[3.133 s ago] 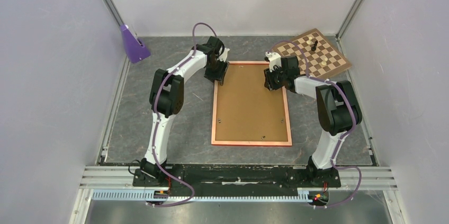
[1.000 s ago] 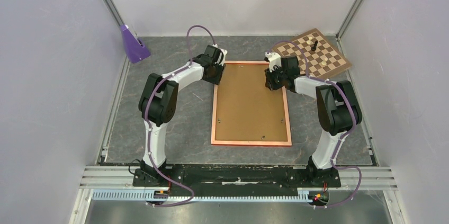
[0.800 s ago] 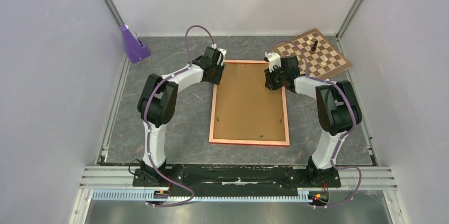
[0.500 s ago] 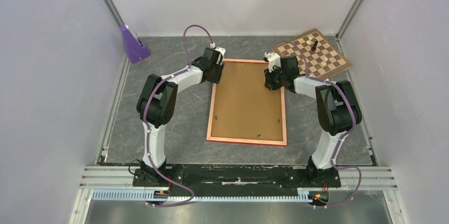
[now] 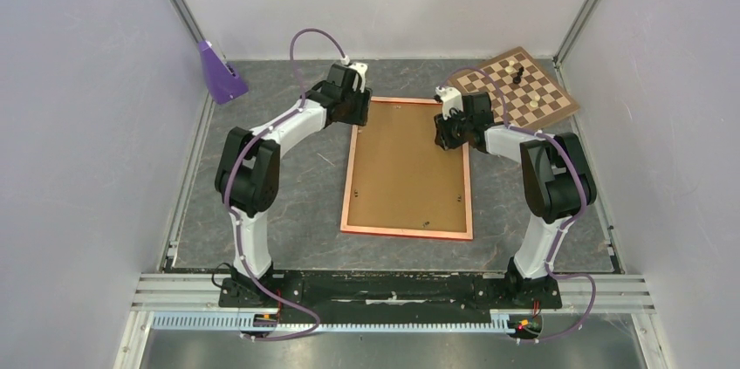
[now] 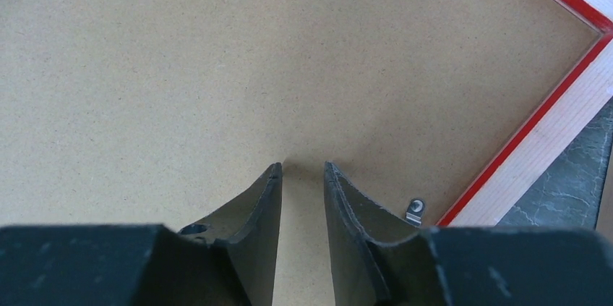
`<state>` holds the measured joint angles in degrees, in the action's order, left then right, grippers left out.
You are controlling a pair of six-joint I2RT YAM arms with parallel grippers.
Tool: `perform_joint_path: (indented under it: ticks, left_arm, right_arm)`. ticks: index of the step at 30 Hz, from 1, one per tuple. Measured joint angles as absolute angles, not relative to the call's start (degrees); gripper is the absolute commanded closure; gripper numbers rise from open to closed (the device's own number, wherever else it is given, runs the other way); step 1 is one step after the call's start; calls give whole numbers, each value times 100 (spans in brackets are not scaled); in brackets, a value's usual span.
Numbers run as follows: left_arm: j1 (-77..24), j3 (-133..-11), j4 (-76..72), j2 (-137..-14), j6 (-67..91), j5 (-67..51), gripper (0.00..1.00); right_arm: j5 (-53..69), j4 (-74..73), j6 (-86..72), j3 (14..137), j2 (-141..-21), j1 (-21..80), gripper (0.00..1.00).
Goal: Put the photo into the frame
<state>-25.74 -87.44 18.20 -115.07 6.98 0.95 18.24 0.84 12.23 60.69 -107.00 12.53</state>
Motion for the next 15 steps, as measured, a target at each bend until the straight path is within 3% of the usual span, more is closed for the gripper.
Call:
perform_joint_path:
  ticks: [7,15]
  left_arm:
    - [-2571,-8711,2259,-11146,628,-99,38]
    - [-2574,-8626,2764,-11063,429,-755,40]
  right_arm:
    - [1927,-3,1361,6069,-10659,1256,56]
    - [1809,-661,1557,6154,-10492,1267,53]
